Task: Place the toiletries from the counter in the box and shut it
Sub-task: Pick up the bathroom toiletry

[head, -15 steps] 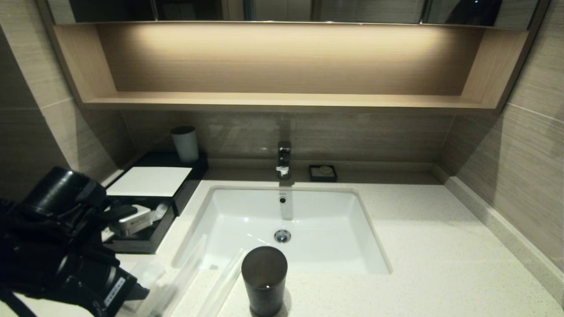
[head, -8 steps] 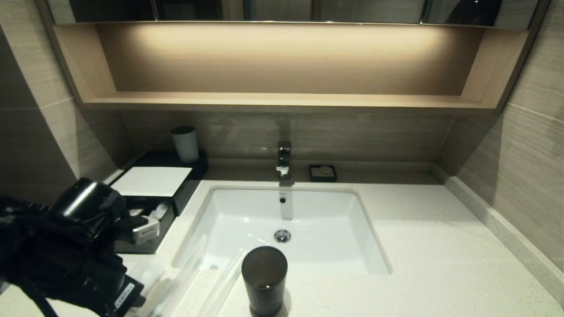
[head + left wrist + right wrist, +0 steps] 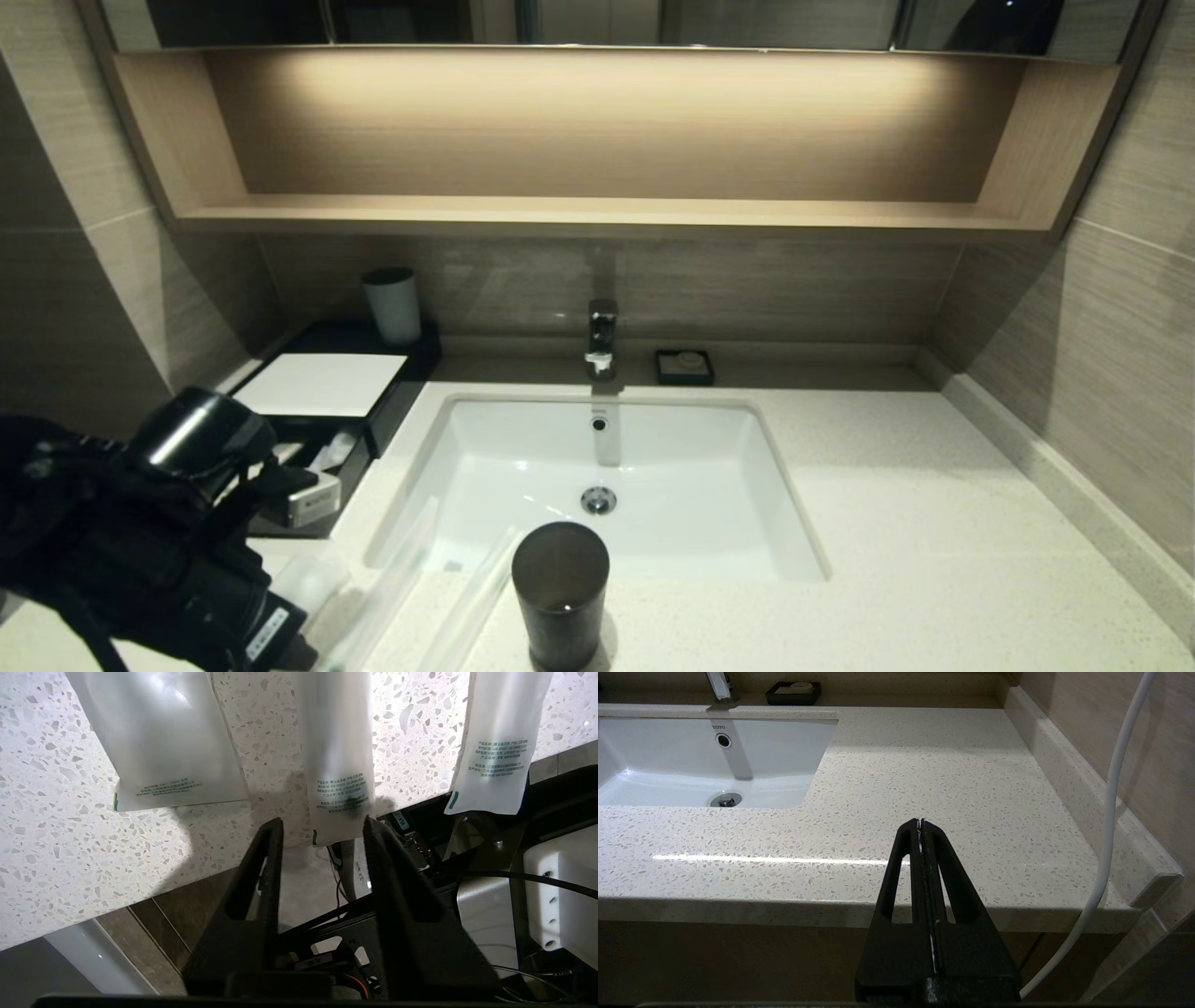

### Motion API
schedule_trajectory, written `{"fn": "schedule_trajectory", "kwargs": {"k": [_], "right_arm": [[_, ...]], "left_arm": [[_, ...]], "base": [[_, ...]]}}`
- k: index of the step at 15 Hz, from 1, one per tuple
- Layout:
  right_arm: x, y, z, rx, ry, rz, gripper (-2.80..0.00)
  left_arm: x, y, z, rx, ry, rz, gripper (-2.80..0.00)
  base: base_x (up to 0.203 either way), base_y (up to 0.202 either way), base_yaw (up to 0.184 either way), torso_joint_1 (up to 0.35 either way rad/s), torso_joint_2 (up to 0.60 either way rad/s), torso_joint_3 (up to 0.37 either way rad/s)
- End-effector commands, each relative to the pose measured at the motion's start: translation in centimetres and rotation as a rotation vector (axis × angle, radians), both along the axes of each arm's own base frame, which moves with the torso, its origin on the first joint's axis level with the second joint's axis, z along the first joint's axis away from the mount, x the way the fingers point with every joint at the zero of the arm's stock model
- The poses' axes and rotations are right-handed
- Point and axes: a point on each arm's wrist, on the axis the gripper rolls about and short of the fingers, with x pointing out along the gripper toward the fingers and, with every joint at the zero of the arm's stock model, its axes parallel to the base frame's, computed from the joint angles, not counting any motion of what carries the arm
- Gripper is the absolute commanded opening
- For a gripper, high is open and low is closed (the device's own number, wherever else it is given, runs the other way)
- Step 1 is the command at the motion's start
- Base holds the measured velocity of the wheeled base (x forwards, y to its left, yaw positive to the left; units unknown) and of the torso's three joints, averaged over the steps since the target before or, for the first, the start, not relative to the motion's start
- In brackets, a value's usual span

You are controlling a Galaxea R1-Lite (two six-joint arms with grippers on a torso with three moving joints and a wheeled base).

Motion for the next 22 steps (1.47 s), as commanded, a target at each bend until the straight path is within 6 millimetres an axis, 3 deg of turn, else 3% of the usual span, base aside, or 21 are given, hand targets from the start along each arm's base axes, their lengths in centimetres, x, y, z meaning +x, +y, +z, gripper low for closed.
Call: {"fn": "schedule_trajectory", "kwargs": {"k": [1, 8, 22], "right_arm": [[0.0, 0.0, 0.0, 0.000, 0.001, 0.000, -2.80], [0.0, 0.0, 0.0, 0.000, 0.001, 0.000, -2.80], [0.0, 0.0, 0.0, 0.000, 0.001, 0.000, -2.80]], "left_arm": [[-0.1, -0.4, -0.3, 0.002, 0.018, -0.017, 0.00], [0.0, -1.9, -1.7, 0.011, 0.079, -0.060, 0.00], [1.2, -2.2, -3.0, 0.019, 0.103, -0.056, 0.00]], "base": [[0.000, 0.000, 0.000, 0.000, 0.00, 0.000], [0.000, 0.000, 0.000, 0.000, 0.00, 0.000], [0.000, 0.000, 0.000, 0.000, 0.00, 0.000]]}}
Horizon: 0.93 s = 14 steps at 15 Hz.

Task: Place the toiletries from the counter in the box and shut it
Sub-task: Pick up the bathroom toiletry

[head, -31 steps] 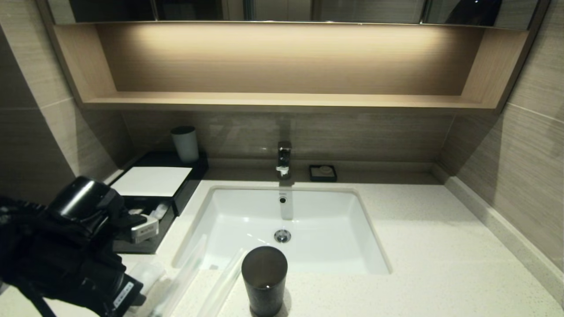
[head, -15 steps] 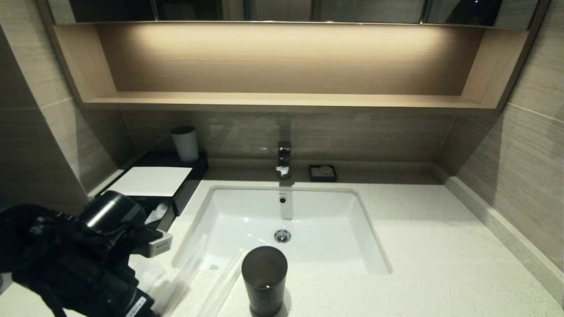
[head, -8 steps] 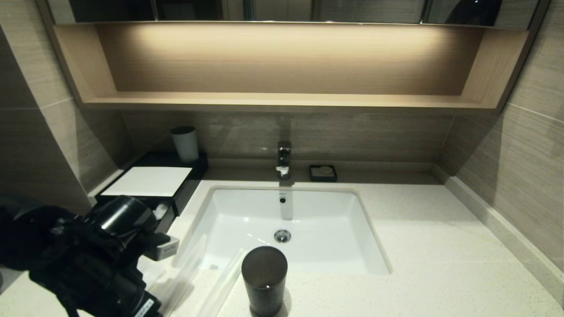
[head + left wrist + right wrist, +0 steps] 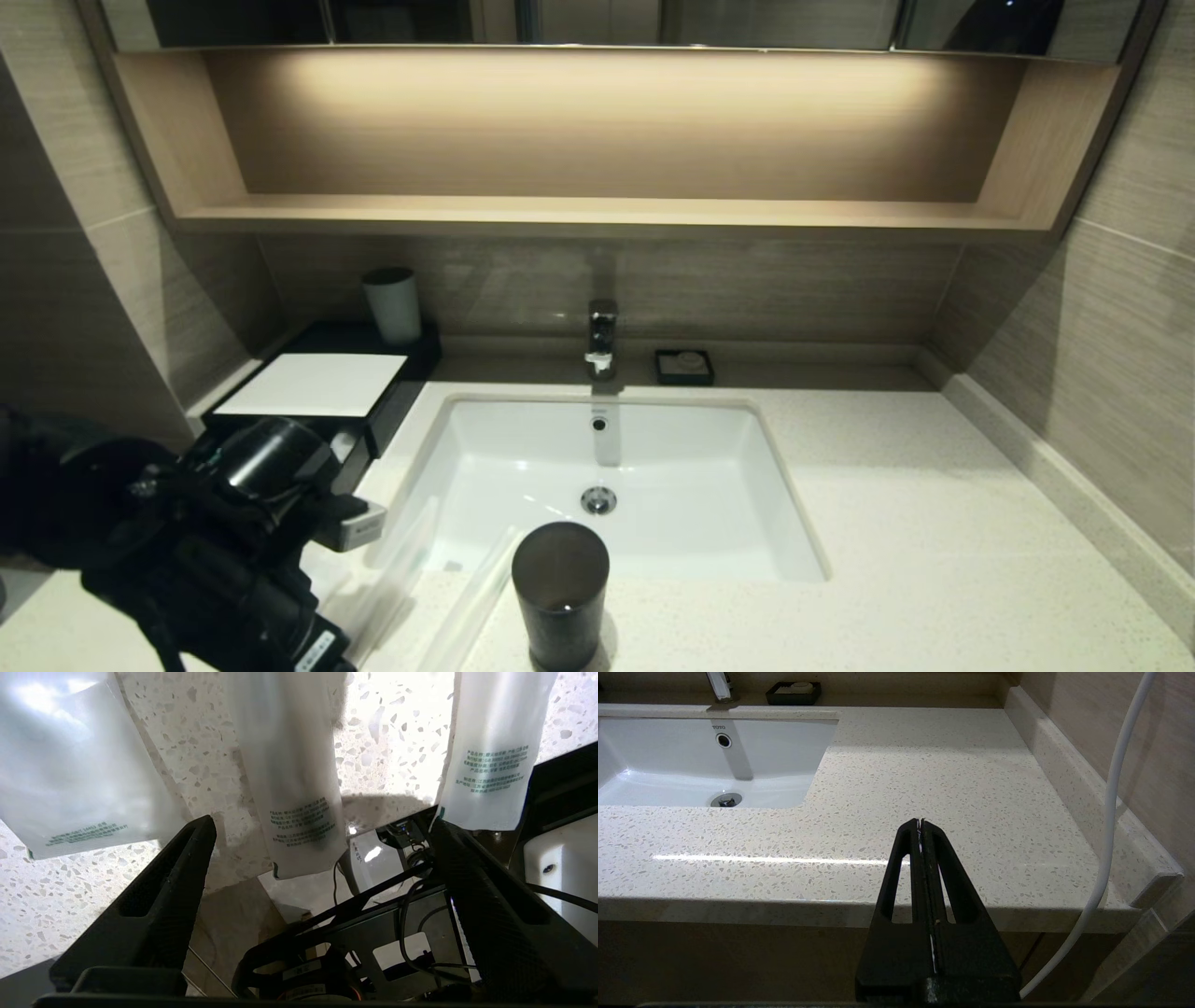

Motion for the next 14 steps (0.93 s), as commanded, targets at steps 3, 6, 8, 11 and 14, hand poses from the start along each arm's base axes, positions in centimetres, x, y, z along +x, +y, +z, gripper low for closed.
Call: {"fn": "schedule_trajectory", "kwargs": {"k": [3, 6, 8, 11, 14], "right_arm": [[0.01, 0.00, -0.04, -0.001, 0.001, 0.000, -2.80], [0.01, 0.00, -0.04, -0.001, 0.001, 0.000, -2.80], [0.01, 0.00, -0.04, -0.001, 0.001, 0.000, -2.80], [0.01, 0.00, -0.04, -0.001, 0.001, 0.000, -2.80], [0.01, 0.00, -0.04, -0.001, 0.001, 0.000, -2.80]], "left_arm": [[0.37, -0.07, -0.66, 0.024, 0.018, 0.003, 0.00], [0.53, -0.11, -0.91, 0.034, 0.020, 0.004, 0.00], [0.54, -0.13, -0.94, 0.034, 0.021, 0.003, 0.00], [0.66, -0.16, -1.11, 0.035, 0.024, 0.003, 0.00], [0.69, -0.17, -1.18, 0.036, 0.027, 0.003, 0.00]], "base": [[0.000, 0.000, 0.000, 0.000, 0.00, 0.000], [0.000, 0.000, 0.000, 0.000, 0.00, 0.000], [0.000, 0.000, 0.000, 0.000, 0.00, 0.000], [0.000, 0.000, 0.000, 0.000, 0.00, 0.000], [0.000, 0.000, 0.000, 0.000, 0.00, 0.000]]}}
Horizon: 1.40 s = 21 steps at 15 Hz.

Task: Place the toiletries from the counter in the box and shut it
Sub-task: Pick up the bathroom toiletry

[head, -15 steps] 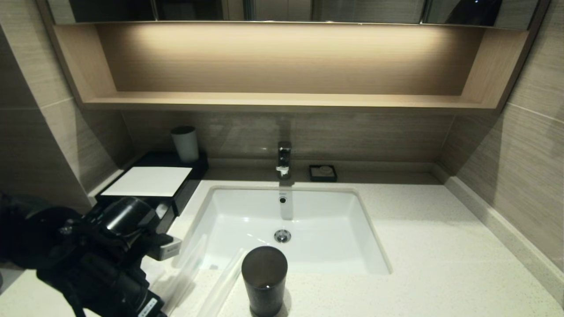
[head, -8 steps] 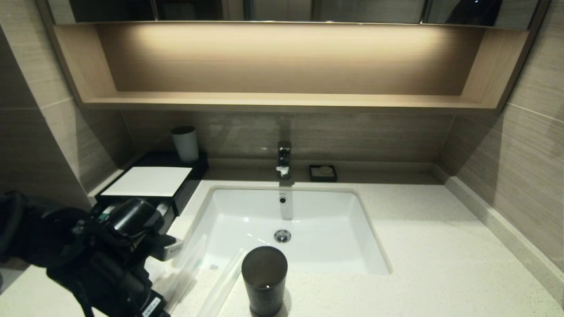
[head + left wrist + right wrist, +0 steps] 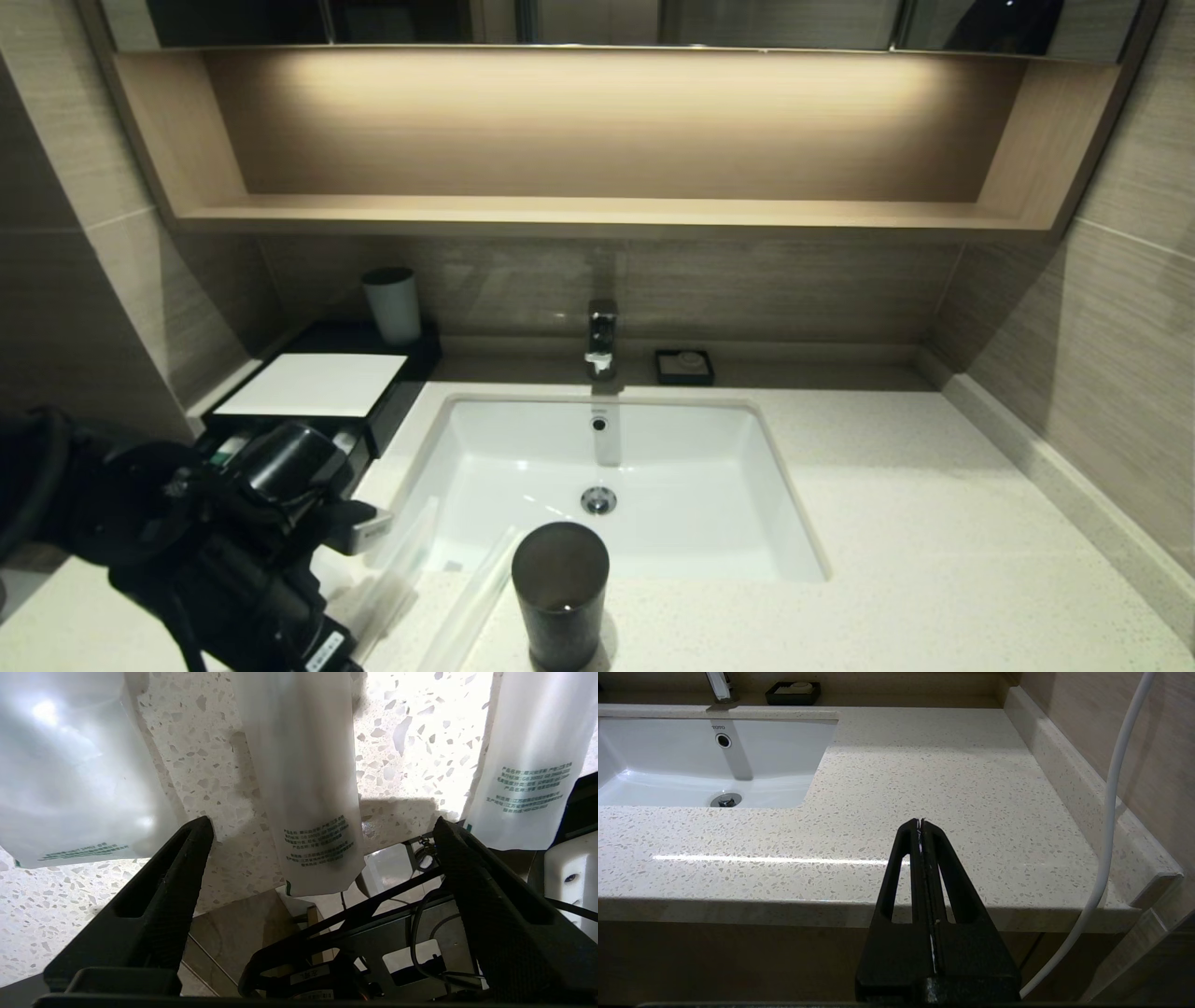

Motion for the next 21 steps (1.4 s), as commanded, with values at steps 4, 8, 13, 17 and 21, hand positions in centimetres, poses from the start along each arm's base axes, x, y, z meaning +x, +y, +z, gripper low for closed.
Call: {"fn": "schedule_trajectory", "kwargs": {"k": [4, 8, 13, 17, 21], "right_arm": [[0.01, 0.00, -0.04, -0.001, 0.001, 0.000, -2.80], [0.01, 0.00, -0.04, -0.001, 0.001, 0.000, -2.80], [0.01, 0.00, -0.04, -0.001, 0.001, 0.000, -2.80], [0.01, 0.00, -0.04, -0.001, 0.001, 0.000, -2.80], [0.01, 0.00, -0.04, -0.001, 0.001, 0.000, -2.80]], "left_arm": [[0.00, 0.00, -0.09, 0.001, 0.006, -0.003, 0.00], [-0.08, 0.02, 0.00, 0.002, 0.003, -0.003, 0.00], [-0.42, -0.07, 0.19, 0.018, -0.011, -0.010, -2.80], [-0.82, -0.24, 0.25, 0.026, -0.016, -0.024, -2.80], [-0.86, -0.22, 0.31, 0.026, -0.017, -0.024, -2.80]], "base": [[0.000, 0.000, 0.000, 0.000, 0.00, 0.000], [0.000, 0.000, 0.000, 0.000, 0.00, 0.000], [0.000, 0.000, 0.000, 0.000, 0.00, 0.000], [0.000, 0.000, 0.000, 0.000, 0.00, 0.000], [0.000, 0.000, 0.000, 0.000, 0.00, 0.000]]}}
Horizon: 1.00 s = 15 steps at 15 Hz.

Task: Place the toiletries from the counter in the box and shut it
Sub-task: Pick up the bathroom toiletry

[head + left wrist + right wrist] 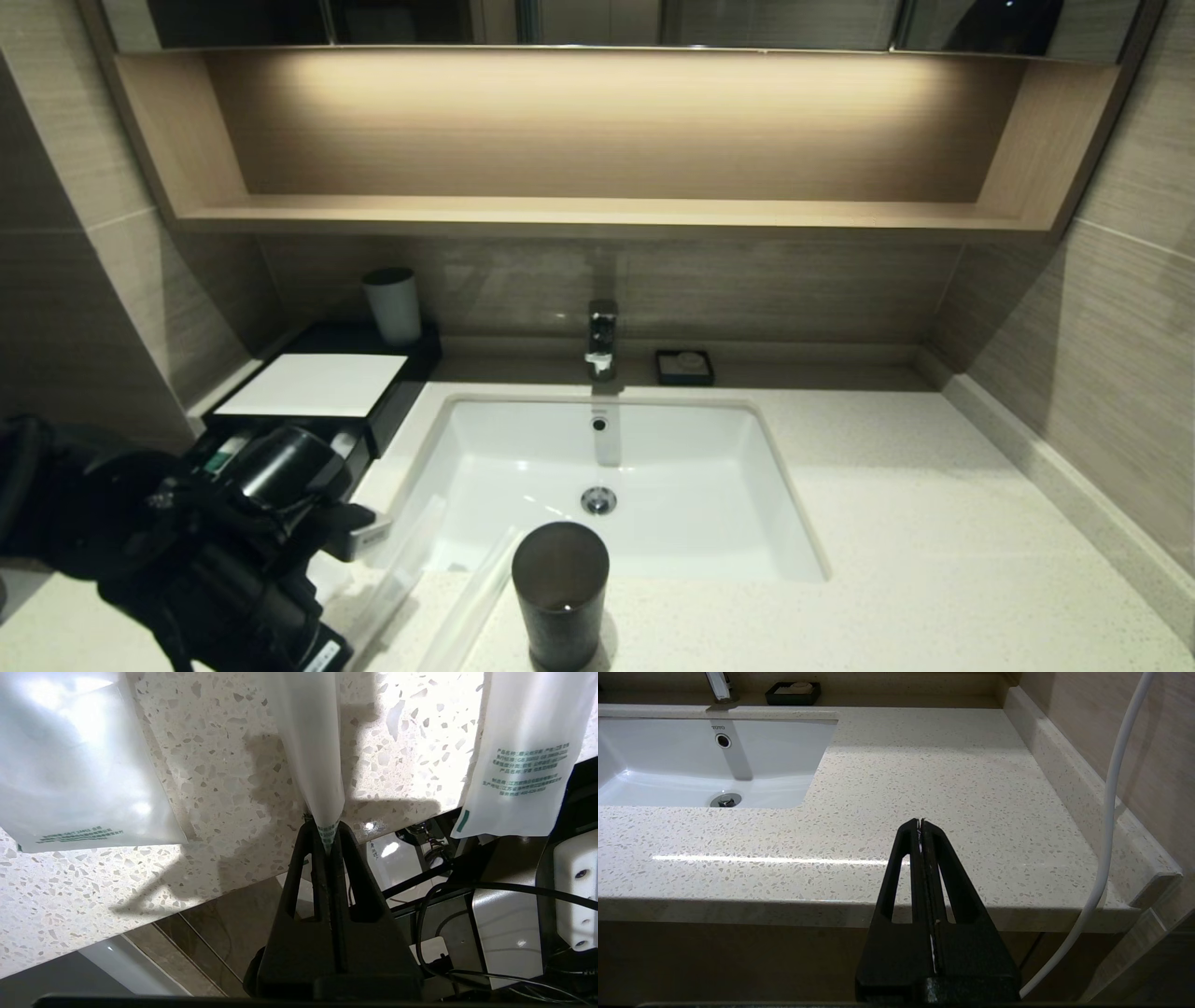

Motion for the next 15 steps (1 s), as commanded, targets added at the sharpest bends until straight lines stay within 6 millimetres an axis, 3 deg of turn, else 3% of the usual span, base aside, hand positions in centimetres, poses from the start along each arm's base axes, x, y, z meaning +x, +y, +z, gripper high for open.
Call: {"fn": "schedule_trajectory", "kwargs": {"k": [1, 5, 12, 15], "right_arm": [[0.0, 0.0, 0.0, 0.000, 0.001, 0.001, -2.80], [0.0, 0.0, 0.0, 0.000, 0.001, 0.001, -2.80], [0.0, 0.0, 0.0, 0.000, 0.001, 0.001, -2.80], [0.0, 0.0, 0.0, 0.000, 0.001, 0.001, -2.80]], "left_arm": [[-0.1, 0.0, 0.1, -0.001, 0.000, -0.001, -2.80], [-0.6, 0.2, 1.2, -0.017, -0.047, 0.001, -2.80], [-2.3, 1.1, 5.3, -0.095, -0.249, 0.069, -2.80], [-1.6, 2.4, 6.4, -0.099, -0.300, 0.183, -2.80]], "base": [[0.000, 0.000, 0.000, 0.000, 0.00, 0.000], [0.000, 0.000, 0.000, 0.000, 0.00, 0.000], [0.000, 0.000, 0.000, 0.000, 0.00, 0.000], [0.000, 0.000, 0.000, 0.000, 0.00, 0.000]]}}
